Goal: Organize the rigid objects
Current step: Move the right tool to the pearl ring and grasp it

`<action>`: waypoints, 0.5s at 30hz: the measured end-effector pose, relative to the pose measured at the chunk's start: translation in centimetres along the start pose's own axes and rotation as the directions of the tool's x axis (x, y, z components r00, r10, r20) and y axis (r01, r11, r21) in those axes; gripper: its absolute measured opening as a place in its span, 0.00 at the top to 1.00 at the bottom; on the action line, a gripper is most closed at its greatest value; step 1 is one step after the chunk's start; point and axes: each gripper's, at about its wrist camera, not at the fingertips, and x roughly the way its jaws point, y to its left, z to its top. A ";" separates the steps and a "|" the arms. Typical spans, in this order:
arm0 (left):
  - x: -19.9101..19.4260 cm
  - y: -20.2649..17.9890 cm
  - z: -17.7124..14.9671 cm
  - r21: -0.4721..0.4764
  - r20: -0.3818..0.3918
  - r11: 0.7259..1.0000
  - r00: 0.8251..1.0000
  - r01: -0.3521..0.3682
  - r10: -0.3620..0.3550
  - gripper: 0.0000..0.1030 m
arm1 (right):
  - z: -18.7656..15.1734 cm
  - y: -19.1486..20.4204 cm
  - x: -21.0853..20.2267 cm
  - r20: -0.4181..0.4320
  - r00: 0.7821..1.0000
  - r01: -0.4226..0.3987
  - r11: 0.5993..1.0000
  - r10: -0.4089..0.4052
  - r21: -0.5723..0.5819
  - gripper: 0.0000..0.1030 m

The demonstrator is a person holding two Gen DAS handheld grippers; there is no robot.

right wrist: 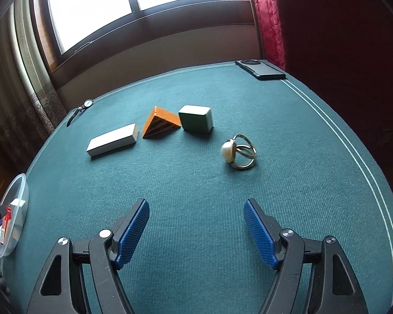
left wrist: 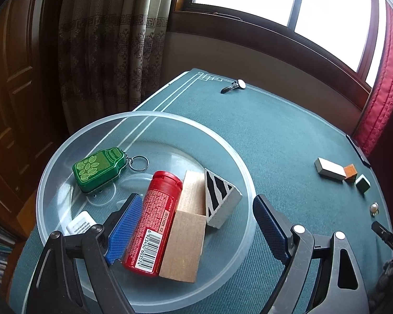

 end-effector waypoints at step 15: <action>-0.5 -2.4 0.0 0.048 0.004 0.999 1.000 0.017 -0.017 0.16 | 3.4 -2.8 3.1 -0.014 0.998 0.066 0.998 -0.067 -0.016 0.45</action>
